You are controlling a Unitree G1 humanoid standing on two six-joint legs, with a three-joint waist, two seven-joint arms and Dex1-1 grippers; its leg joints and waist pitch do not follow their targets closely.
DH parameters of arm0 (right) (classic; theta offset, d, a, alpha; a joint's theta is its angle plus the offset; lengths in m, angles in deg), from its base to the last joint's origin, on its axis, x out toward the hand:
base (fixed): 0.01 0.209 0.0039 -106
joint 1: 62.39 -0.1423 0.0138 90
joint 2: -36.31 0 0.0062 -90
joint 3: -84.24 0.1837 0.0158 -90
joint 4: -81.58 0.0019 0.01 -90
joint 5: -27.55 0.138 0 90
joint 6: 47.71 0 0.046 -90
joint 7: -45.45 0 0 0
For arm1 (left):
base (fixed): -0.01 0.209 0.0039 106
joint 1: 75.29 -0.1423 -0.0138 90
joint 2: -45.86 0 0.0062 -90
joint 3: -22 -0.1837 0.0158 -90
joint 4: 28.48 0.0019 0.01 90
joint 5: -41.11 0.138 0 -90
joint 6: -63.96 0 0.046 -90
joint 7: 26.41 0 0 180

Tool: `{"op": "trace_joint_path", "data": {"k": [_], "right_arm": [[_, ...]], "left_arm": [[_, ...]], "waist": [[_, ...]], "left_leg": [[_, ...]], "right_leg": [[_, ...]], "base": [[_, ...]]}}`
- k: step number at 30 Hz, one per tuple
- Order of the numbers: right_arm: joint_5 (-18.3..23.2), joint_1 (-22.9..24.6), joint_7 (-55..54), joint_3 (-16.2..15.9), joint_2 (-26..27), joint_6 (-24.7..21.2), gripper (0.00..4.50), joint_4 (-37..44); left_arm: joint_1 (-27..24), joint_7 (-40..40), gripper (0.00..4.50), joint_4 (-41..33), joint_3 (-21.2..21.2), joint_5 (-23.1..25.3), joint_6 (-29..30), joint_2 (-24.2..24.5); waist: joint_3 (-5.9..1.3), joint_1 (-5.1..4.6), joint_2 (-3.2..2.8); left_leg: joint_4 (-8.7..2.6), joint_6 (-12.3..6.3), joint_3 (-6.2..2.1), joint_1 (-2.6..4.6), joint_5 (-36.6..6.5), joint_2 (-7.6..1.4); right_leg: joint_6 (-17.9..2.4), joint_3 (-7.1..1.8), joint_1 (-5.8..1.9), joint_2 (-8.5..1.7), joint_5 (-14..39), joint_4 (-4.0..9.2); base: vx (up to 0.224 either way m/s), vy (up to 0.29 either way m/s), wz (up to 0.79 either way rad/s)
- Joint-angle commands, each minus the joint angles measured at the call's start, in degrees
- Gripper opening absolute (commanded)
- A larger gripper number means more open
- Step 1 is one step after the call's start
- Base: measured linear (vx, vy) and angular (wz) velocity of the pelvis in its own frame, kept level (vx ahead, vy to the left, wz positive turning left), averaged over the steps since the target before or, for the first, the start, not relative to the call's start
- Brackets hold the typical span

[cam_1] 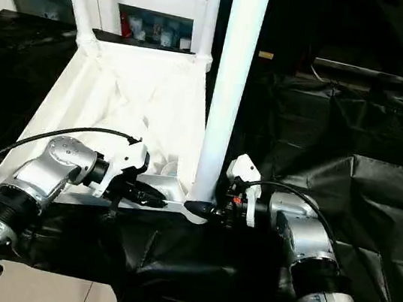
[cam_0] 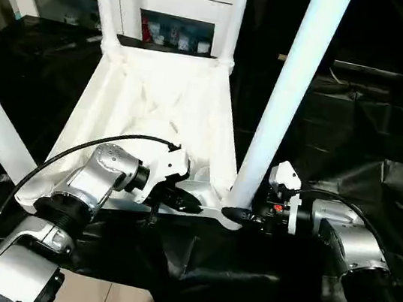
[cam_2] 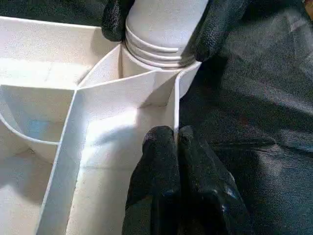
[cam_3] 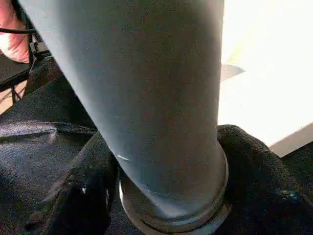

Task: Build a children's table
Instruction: Rotate leg to tighten

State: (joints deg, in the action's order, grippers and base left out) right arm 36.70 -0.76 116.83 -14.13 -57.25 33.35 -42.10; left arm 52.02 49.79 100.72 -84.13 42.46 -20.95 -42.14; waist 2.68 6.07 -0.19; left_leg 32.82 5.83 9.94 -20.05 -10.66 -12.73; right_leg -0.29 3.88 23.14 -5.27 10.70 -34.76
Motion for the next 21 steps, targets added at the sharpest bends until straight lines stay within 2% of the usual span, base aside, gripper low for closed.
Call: {"op": "trace_joint_path", "data": {"k": [1,5,6,7,8,9,10,11,12,13,14,15,18,20,21], "right_arm": [[0.44,2.04,1.94,-3.25,1.66,-1.76,2.77,1.60],[0.18,2.35,-1.02,-2.39,2.66,-2.44,2.75,1.07],[-1.12,1.86,-6.53,-1.33,4.16,-1.82,2.75,-1.03],[-1.96,1.50,-9.85,-0.70,5.02,-1.24,2.75,-2.38],[-2.84,0.91,-14.08,0.19,6.08,-0.39,2.74,-4.18],[-3.42,0.13,-18.55,1.29,7.16,-0.02,2.74,-6.18],[-3.93,-0.84,-23.40,2.40,8.20,-0.13,2.74,-8.43],[-4.22,-1.47,-26.78,3.12,9.08,-0.23,2.74,-10.01],[-4.72,-2.45,-31.84,4.02,10.47,-0.50,2.74,-12.33],[-5.02,-2.92,-34.60,4.47,11.41,-0.65,2.74,-13.33],[-5.18,-3.14,-35.99,4.70,11.95,-0.72,2.74,-13.76],[-5.22,-3.25,-36.56,4.78,12.16,-0.82,2.74,-13.91],[-6.44,-4.43,-41.68,4.47,14.98,-0.30,2.74,-15.64],[-5.91,-4.68,-39.90,4.21,16.20,0.20,3.30,-15.85],[-5.49,-4.91,-38.86,4.19,16.44,0.23,3.44,-16.13]], "left_arm": [[1.21,-2.18,0.00,0.00,-0.39,-0.20,-0.28,-1.53],[1.40,-5.18,0.00,0.35,0.23,0.05,0.40,-2.83],[1.76,-7.93,0.00,0.83,0.70,0.26,0.93,-4.14],[1.98,-9.35,0.00,1.09,0.91,0.38,1.21,-4.88],[2.17,-10.79,0.00,1.32,1.03,0.58,1.50,-5.61],[2.33,-12.17,0.00,1.53,1.11,0.80,1.83,-6.31],[2.47,-13.51,0.00,1.68,1.12,1.01,2.29,-7.13],[2.51,-14.84,0.00,1.66,1.10,1.19,2.67,-8.03],[2.60,-16.97,0.00,1.65,1.03,1.48,3.31,-9.61],[2.56,-17.93,0.00,1.49,0.84,1.67,3.67,-10.53],[2.52,-18.40,0.00,1.37,0.71,1.79,3.85,-11.02],[2.49,-18.60,0.00,1.32,0.67,1.83,3.89,-11.17],[1.97,-20.67,0.00,0.42,0.32,2.05,4.69,-13.12],[1.56,-20.48,0.00,-0.16,-0.07,2.03,4.85,-13.53],[1.43,-20.22,0.00,-0.28,-0.18,2.00,4.75,-13.52]], "waist": [[-3.55,-0.18,0.18],[-3.52,0.00,0.13],[-3.36,-0.03,0.02],[-3.11,-0.28,0.05],[-2.94,-0.42,0.07],[-2.95,-0.67,0.16],[-2.90,-0.99,-0.01],[-2.80,-1.61,0.16],[-2.80,-1.77,0.04],[-2.73,-2.43,-0.12],[-2.82,-2.79,0.14],[-2.82,-2.91,0.13],[-2.94,-3.42,-0.07],[-3.00,-3.60,0.18],[-3.00,-3.59,0.04]], "left_leg": [[-3.42,-3.23,0.68,-0.04,-9.53,-0.37],[-3.45,-3.01,0.67,0.01,-9.67,-0.40],[-3.56,-2.54,0.69,0.05,-10.77,-0.40],[-3.79,-1.61,0.59,0.07,-12.76,-0.33],[-3.97,-0.58,0.48,0.39,-14.86,-0.25],[-3.95,-0.21,0.45,0.37,-15.44,-0.16],[-4.14,0.34,0.16,0.36,-16.31,-0.05],[-4.24,0.50,0.09,0.09,-16.68,0.04],[-4.29,0.63,-0.04,0.09,-16.86,-0.05],[-4.28,1.03,-0.08,0.03,-17.36,0.04],[-4.22,0.68,-0.13,-0.07,-17.59,0.26],[-4.18,0.36,-0.11,-0.04,-17.56,0.26],[-4.12,-0.38,-0.02,-0.06,-17.00,0.18],[-4.07,-0.93,0.06,-0.19,-16.82,0.17],[-4.06,-1.08,0.08,-0.14,-16.79,0.15]], "right_leg": [[-14.76,-2.06,-3.31,-2.23,6.35,3.58],[-14.56,-2.08,-3.23,-2.22,6.64,3.59],[-14.16,-2.10,-3.10,-2.29,8.58,3.85],[-13.21,-2.09,-2.98,-2.44,12.63,4.28],[-11.80,-2.11,-2.76,-2.61,17.66,4.87],[-11.24,-2.14,-2.70,-2.66,19.48,4.96],[-9.99,-1.98,-2.74,-2.65,22.59,5.22],[-9.10,-1.92,-2.79,-2.53,23.92,5.44],[-8.85,-1.90,-2.77,-2.62,24.36,5.43],[-8.65,-1.83,-2.64,-2.51,24.89,5.50],[-8.08,-1.74,-2.76,-2.47,25.80,5.74],[-7.97,-1.79,-2.67,-2.44,25.72,5.82],[-9.06,-1.90,-2.49,-2.30,22.97,5.61],[-9.91,-1.92,-2.62,-2.19,20.70,5.44],[-10.20,-1.95,-2.60,-2.19,20.21,5.37]], "base": [[0.000,0.000,0.00],[0.000,0.000,0.00],[0.000,0.000,0.00],[0.000,0.000,0.00],[0.000,0.000,0.00],[0.000,0.000,0.00],[0.000,0.000,0.00],[0.000,0.000,0.00],[0.000,0.000,0.00],[0.000,0.000,0.00],[0.000,0.000,0.00],[0.000,0.000,0.00],[0.000,0.000,0.00],[0.000,0.000,0.00],[0.000,0.000,0.00]]}}
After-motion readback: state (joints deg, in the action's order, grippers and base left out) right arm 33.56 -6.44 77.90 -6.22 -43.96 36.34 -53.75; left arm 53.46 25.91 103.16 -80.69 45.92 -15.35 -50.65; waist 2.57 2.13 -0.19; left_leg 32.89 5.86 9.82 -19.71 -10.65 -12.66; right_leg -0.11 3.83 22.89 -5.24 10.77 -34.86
